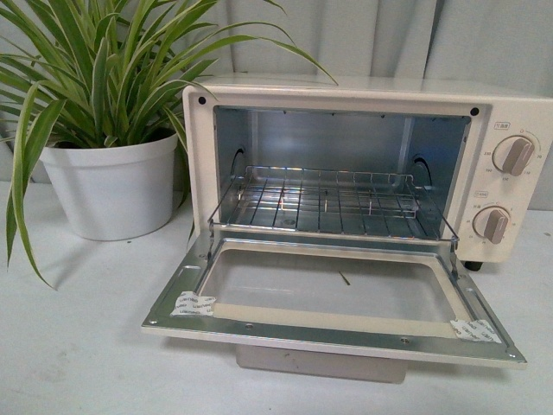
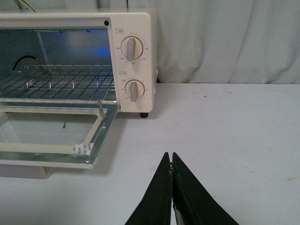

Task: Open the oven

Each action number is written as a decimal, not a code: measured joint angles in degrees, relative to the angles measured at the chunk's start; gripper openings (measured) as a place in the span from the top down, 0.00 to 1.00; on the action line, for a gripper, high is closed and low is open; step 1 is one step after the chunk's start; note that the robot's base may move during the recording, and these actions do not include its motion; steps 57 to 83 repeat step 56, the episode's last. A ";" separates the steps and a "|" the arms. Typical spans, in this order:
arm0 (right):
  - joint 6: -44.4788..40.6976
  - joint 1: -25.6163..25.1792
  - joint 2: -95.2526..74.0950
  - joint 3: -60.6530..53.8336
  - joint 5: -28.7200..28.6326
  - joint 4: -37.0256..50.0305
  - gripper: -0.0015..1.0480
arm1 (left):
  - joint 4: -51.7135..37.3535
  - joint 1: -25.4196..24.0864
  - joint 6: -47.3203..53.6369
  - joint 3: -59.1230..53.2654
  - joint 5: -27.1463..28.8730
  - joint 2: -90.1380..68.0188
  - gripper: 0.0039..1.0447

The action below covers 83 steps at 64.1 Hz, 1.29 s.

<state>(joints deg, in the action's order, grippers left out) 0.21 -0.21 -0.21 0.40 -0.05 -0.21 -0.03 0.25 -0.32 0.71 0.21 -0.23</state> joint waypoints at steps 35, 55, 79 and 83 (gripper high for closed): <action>-0.04 0.00 0.00 0.00 0.00 0.00 0.07 | 0.00 0.00 0.04 0.00 0.00 0.00 0.05; -0.09 0.00 0.00 0.00 0.00 0.00 0.09 | 0.00 0.00 0.07 0.00 0.00 0.00 0.06; -0.09 0.00 0.00 0.00 0.00 0.00 0.09 | 0.00 0.00 0.07 0.00 0.00 0.00 0.06; -0.09 0.00 0.00 0.00 0.00 0.00 0.09 | 0.00 0.00 0.07 0.00 0.00 0.00 0.06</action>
